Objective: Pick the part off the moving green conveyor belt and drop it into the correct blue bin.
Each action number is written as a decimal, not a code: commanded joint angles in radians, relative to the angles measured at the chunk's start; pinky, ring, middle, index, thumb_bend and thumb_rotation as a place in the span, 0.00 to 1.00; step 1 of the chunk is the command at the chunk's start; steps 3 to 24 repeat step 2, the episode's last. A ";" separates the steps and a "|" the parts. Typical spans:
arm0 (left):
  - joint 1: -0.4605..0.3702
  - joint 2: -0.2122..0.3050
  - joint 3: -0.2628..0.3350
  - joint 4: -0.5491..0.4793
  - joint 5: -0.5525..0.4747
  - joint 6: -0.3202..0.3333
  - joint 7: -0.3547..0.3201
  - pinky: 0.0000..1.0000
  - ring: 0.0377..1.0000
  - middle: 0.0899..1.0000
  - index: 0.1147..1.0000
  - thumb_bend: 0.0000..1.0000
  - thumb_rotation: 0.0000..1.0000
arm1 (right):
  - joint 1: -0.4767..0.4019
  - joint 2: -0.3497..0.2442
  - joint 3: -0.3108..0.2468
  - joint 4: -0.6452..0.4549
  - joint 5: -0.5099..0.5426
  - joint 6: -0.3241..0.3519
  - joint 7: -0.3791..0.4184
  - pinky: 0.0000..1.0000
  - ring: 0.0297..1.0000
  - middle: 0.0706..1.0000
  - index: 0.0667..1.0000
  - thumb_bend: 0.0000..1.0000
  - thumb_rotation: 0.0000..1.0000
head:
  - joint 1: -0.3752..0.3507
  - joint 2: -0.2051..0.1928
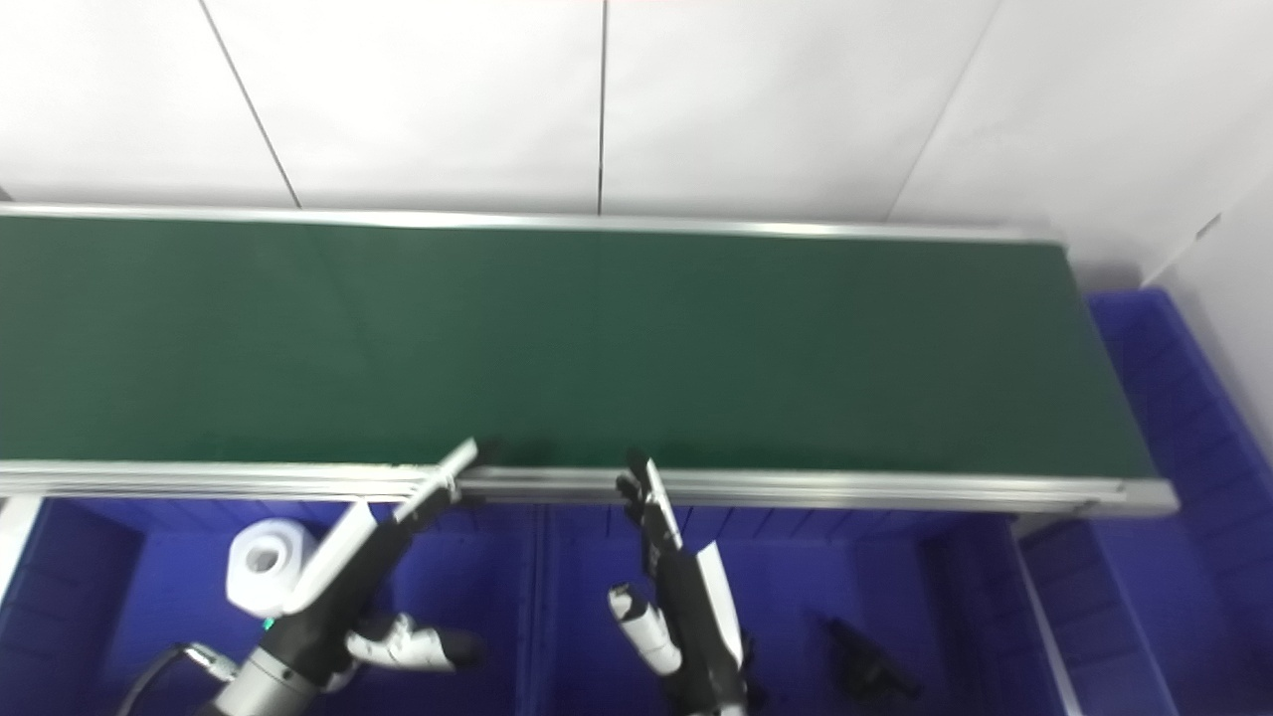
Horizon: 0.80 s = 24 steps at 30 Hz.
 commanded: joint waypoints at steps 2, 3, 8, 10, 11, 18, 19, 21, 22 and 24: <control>0.086 -0.027 0.025 -0.182 -0.130 0.115 0.018 0.92 0.99 1.00 0.98 1.00 0.81 | 0.013 0.036 0.038 -0.055 0.006 0.002 0.016 0.95 0.95 0.98 1.00 0.99 1.00 | 0.014 0.002; 0.086 -0.027 0.025 -0.182 -0.130 0.115 0.018 0.92 0.99 1.00 0.98 1.00 0.81 | 0.013 0.036 0.038 -0.055 0.006 0.002 0.016 0.95 0.95 0.98 1.00 0.99 1.00 | 0.014 0.002; 0.086 -0.027 0.025 -0.182 -0.130 0.115 0.018 0.92 0.99 1.00 0.98 1.00 0.81 | 0.013 0.036 0.038 -0.055 0.006 0.002 0.016 0.95 0.95 0.98 1.00 0.99 1.00 | 0.014 0.002; 0.086 -0.027 0.025 -0.182 -0.130 0.115 0.018 0.92 0.99 1.00 0.98 1.00 0.81 | 0.013 0.036 0.038 -0.055 0.006 0.002 0.016 0.95 0.95 0.98 1.00 0.99 1.00 | 0.014 0.002; 0.086 -0.027 0.025 -0.182 -0.130 0.115 0.018 0.92 0.99 1.00 0.98 1.00 0.81 | 0.013 0.036 0.038 -0.055 0.006 0.002 0.016 0.95 0.95 0.98 1.00 0.99 1.00 | 0.014 0.002; 0.086 -0.027 0.025 -0.182 -0.130 0.115 0.018 0.92 0.99 1.00 0.98 1.00 0.81 | 0.013 0.036 0.038 -0.055 0.006 0.002 0.016 0.95 0.95 0.98 1.00 0.99 1.00 | 0.014 0.002; 0.086 -0.027 0.025 -0.182 -0.130 0.115 0.018 0.92 0.99 1.00 0.98 1.00 0.81 | 0.013 0.036 0.038 -0.055 0.006 0.002 0.016 0.95 0.95 0.98 1.00 0.99 1.00 | 0.014 0.002; 0.086 -0.027 0.025 -0.182 -0.130 0.115 0.018 0.92 0.99 1.00 0.98 1.00 0.81 | 0.013 0.036 0.038 -0.055 0.006 0.002 0.016 0.95 0.95 0.98 1.00 0.99 1.00 | 0.014 0.002; 0.086 -0.027 0.025 -0.182 -0.130 0.115 0.018 0.92 0.99 1.00 0.98 1.00 0.81 | 0.013 0.036 0.038 -0.055 0.006 0.002 0.016 0.95 0.95 0.98 1.00 0.99 1.00 | 0.014 0.002; 0.086 -0.027 0.025 -0.182 -0.130 0.115 0.018 0.92 0.99 1.00 0.98 1.00 0.81 | 0.013 0.036 0.038 -0.055 0.006 0.002 0.016 0.95 0.95 0.98 1.00 0.99 1.00 | 0.014 0.002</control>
